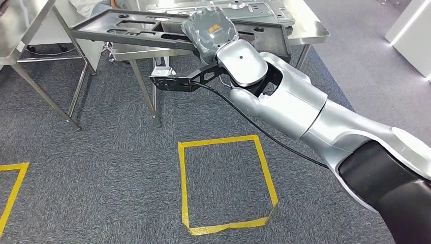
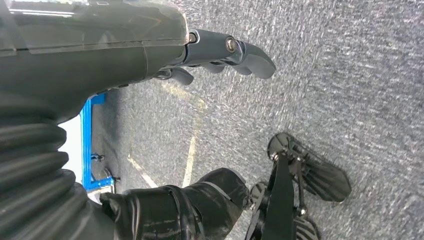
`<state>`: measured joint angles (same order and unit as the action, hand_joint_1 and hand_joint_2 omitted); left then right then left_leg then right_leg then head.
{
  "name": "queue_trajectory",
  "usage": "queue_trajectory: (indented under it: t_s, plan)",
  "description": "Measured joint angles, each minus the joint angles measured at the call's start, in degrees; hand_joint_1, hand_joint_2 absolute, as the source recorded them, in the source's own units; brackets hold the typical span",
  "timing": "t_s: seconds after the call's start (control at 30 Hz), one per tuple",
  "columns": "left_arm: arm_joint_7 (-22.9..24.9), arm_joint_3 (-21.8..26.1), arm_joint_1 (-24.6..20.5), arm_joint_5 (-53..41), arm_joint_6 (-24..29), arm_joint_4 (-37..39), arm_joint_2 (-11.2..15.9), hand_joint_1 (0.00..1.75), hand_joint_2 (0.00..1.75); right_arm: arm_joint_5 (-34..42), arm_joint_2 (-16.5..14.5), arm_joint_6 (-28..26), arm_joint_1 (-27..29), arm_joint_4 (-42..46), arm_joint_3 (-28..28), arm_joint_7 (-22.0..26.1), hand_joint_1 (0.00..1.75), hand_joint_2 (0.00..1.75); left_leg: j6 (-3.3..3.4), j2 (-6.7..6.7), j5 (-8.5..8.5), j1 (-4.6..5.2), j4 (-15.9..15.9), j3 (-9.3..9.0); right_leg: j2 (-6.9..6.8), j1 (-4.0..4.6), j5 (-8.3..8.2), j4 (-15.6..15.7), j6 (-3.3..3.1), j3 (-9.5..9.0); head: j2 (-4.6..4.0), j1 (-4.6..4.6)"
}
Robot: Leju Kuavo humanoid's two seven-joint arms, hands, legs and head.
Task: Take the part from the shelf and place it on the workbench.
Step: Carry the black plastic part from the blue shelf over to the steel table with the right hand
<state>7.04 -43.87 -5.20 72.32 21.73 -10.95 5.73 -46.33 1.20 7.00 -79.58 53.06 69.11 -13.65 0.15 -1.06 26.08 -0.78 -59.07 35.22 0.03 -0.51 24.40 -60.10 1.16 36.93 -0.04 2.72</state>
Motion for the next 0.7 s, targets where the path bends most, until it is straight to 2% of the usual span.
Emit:
queue_trajectory:
  t_s: [0.13,0.2,0.27,0.3,0.33,0.37,0.4,0.47,0.5,0.57,0.63,0.7]
  plan:
    - [-0.01,-0.03,0.04,-0.03,-0.07,0.00,-0.01,0.00,1.75,-0.01,-0.01,-0.06,-0.06,-0.14,0.00,0.00,1.75,1.75,-1.20,0.14,0.66,-0.21,-0.33,0.15,-0.08,0.07,0.16,1.30,-1.10,-0.80,0.00,0.08]
    - [0.04,-0.04,0.04,-0.07,-0.19,0.00,-0.01,0.00,1.75,-0.04,0.00,-0.08,-0.11,-0.23,0.00,-0.04,1.75,1.75,-1.63,0.48,2.94,-0.30,-4.63,2.09,-0.19,-0.13,0.17,1.77,-1.72,-1.38,0.00,0.28]
    - [0.12,-0.04,0.07,0.04,-0.61,0.00,0.04,0.00,1.75,-0.08,-0.01,-0.09,0.05,-0.29,0.01,-0.05,1.75,1.75,-1.95,0.61,5.61,-0.31,-11.88,5.84,-0.17,-0.05,0.43,1.75,-2.14,-1.67,0.00,0.40]
    - [0.16,-0.05,0.11,0.13,-0.87,0.00,0.07,0.00,1.75,-0.09,-0.09,-0.12,0.27,-0.31,0.01,-0.05,1.75,1.75,-2.05,0.62,5.97,-0.32,-14.35,7.36,-0.14,0.00,0.61,1.70,-2.22,-1.82,0.00,0.39]
    - [0.26,-0.05,0.15,0.21,-1.07,0.00,0.09,0.00,1.75,-0.12,-0.21,-0.15,0.52,-0.35,0.02,-0.11,1.75,1.75,-2.10,0.63,5.29,-0.32,-14.88,8.03,-0.11,0.02,0.81,1.61,-2.25,-1.98,0.00,0.38]
    - [0.37,-0.06,0.17,0.24,-1.17,0.00,0.11,0.00,1.75,-0.19,-0.42,-0.19,0.74,-0.41,0.02,-0.25,1.75,1.75,-2.09,0.65,3.62,-0.32,-13.23,7.64,-0.06,0.03,1.05,1.49,-2.20,-2.17,0.00,0.39]
    - [0.48,-0.06,0.17,0.21,-1.17,0.00,0.16,0.00,1.75,-0.29,-0.70,-0.26,0.87,-0.49,0.02,-0.43,1.75,1.75,-1.99,0.69,1.25,-0.32,-9.66,6.26,-0.02,0.02,1.35,1.35,-2.10,-2.40,0.00,0.38]
    - [0.55,-0.06,0.12,0.14,-1.08,0.00,0.27,0.00,1.75,-0.59,-1.14,-0.55,0.96,-0.71,0.02,-0.84,1.75,1.75,-1.55,0.78,-1.59,-0.10,-2.61,3.12,0.00,0.13,1.87,1.15,-1.76,-2.70,0.00,0.38]
    - [0.50,-0.06,0.04,0.08,-1.04,0.00,0.31,0.00,1.75,-0.72,-1.27,-0.75,1.01,-0.78,0.02,-0.96,1.75,1.75,-1.26,0.79,-1.99,0.07,-0.59,2.13,-0.02,0.21,2.02,1.15,-1.51,-2.74,0.00,0.37]
    - [0.31,-0.06,-0.09,-0.01,-1.03,0.00,0.33,0.00,1.75,-0.91,-1.36,-1.03,1.34,-0.93,0.02,-1.10,1.75,1.75,-0.66,0.68,-1.59,0.38,0.33,1.62,-0.09,0.32,2.14,1.32,-0.99,-2.83,0.00,0.36]
    - [0.16,-0.07,-0.07,-0.02,-1.07,0.00,0.33,0.00,1.75,-1.01,-1.41,-1.09,1.69,-1.07,0.02,-1.18,1.75,1.75,-0.04,0.67,-1.63,0.03,0.80,1.11,-0.14,0.37,2.61,1.03,-0.40,-2.77,0.00,0.29]
    - [0.12,-0.08,0.04,-0.02,-1.10,0.00,0.32,0.00,1.75,-1.07,-1.42,-1.21,1.77,-1.21,0.02,-1.29,1.75,1.75,0.52,0.72,-1.61,-0.30,1.33,0.47,-0.10,0.37,4.56,-2.79,0.04,-0.96,0.00,0.11]
